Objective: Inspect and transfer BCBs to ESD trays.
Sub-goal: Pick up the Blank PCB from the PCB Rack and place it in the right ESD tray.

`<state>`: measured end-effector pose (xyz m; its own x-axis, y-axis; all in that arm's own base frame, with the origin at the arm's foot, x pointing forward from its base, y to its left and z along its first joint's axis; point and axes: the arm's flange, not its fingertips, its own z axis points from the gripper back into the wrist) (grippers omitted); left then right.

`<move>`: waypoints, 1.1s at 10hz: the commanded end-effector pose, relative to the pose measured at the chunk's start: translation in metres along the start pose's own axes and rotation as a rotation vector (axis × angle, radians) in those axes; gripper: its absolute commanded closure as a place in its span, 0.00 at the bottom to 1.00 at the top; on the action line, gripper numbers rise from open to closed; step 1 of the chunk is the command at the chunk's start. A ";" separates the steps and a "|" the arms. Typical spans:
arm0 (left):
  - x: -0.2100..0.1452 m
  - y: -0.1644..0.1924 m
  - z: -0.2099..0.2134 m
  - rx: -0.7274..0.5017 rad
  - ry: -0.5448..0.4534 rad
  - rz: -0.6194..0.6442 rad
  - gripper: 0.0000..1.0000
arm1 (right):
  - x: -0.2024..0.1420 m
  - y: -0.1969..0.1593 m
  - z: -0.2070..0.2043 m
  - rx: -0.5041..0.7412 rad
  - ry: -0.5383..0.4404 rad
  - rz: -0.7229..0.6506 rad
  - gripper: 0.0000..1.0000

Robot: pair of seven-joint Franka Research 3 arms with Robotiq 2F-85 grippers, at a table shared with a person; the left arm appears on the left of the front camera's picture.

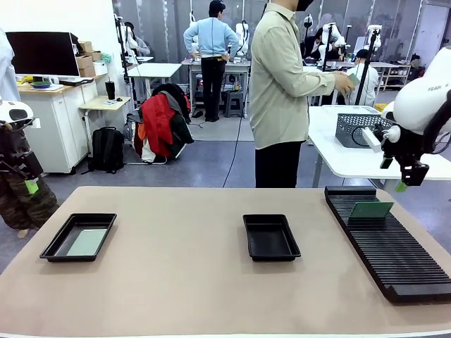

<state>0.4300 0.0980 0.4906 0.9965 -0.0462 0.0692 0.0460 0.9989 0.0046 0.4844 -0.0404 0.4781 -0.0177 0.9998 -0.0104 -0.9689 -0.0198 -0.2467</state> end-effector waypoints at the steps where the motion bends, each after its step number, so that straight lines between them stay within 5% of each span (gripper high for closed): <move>1: 0.000 0.000 -0.001 -0.001 -0.008 0.004 0.00 | -0.007 -0.018 -0.020 0.004 -0.039 0.035 0.00; 11: 0.000 0.000 -0.001 -0.001 -0.008 0.004 0.00 | -0.017 -0.042 -0.112 0.102 -0.072 -0.007 0.00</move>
<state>0.4300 0.0979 0.4906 0.9965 -0.0462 0.0692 0.0460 0.9989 0.0046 0.5455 -0.0535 0.3839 -0.0185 0.9989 0.0422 -0.9925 -0.0132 -0.1215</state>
